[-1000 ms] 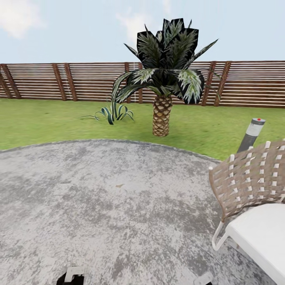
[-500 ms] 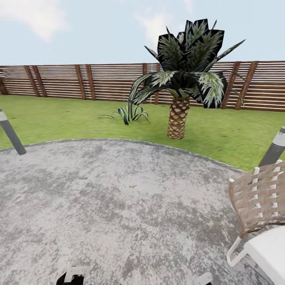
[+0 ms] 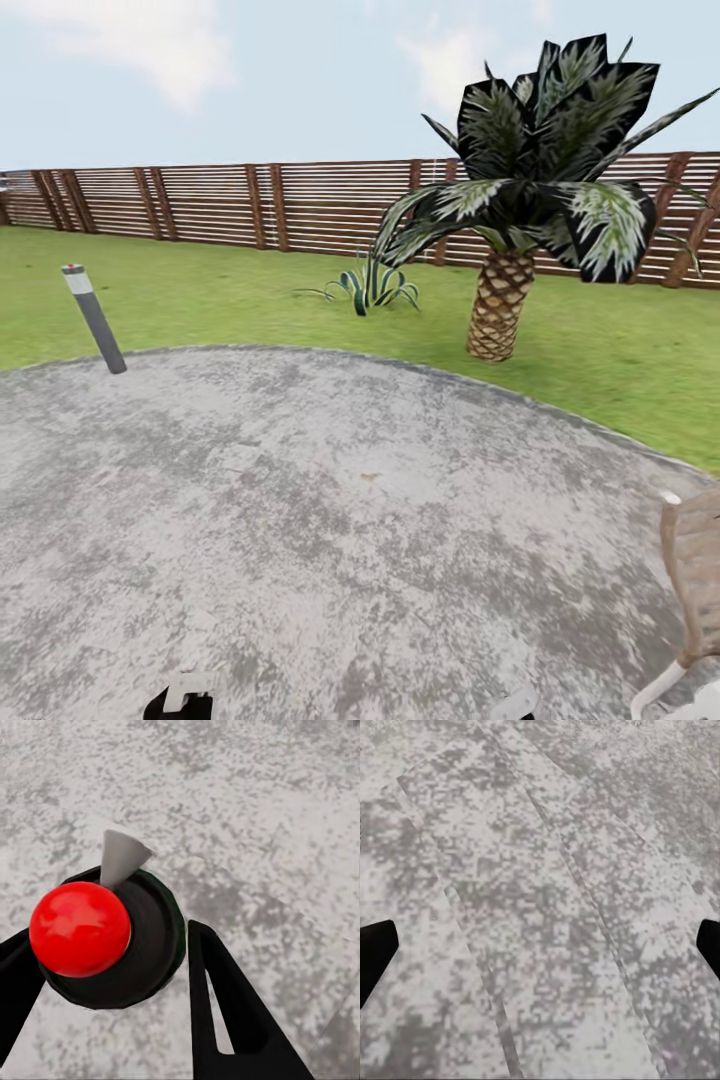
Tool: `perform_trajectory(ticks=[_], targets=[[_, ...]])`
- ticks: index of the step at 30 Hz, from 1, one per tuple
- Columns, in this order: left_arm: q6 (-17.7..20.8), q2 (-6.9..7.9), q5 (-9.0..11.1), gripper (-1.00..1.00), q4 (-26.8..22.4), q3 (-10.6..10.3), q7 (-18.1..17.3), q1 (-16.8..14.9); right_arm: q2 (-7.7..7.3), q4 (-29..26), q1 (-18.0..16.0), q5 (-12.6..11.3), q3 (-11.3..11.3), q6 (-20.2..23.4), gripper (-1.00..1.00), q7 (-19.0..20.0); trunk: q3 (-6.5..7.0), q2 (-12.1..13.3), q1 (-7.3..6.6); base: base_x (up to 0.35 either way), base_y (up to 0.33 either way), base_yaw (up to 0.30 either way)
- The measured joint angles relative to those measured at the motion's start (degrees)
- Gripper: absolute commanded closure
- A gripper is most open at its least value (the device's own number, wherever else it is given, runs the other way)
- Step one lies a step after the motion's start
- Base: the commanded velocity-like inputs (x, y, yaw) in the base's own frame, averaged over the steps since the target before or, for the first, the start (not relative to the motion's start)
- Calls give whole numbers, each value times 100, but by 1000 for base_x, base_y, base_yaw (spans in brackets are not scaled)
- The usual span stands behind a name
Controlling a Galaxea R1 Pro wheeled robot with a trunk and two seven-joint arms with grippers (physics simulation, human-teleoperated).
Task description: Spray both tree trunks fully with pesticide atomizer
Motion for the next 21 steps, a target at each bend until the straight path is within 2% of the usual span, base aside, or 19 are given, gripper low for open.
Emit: perform_trajectory(ticks=[4,10,21], targets=[[-2,0,27,100,13,4,1,1,0,0,0,-2,-4,1,-100,-1,0,0,0,331,0,279],[-16,3,271,100,26,5,-6,3,0,4,0,-3,-2,-1,-100,0,0,0,0,334,0,279],[-18,-8,308,100,28,0,-12,4,0,5,0,-6,-4,5,-100,1,0,0,0,334,0,279]])
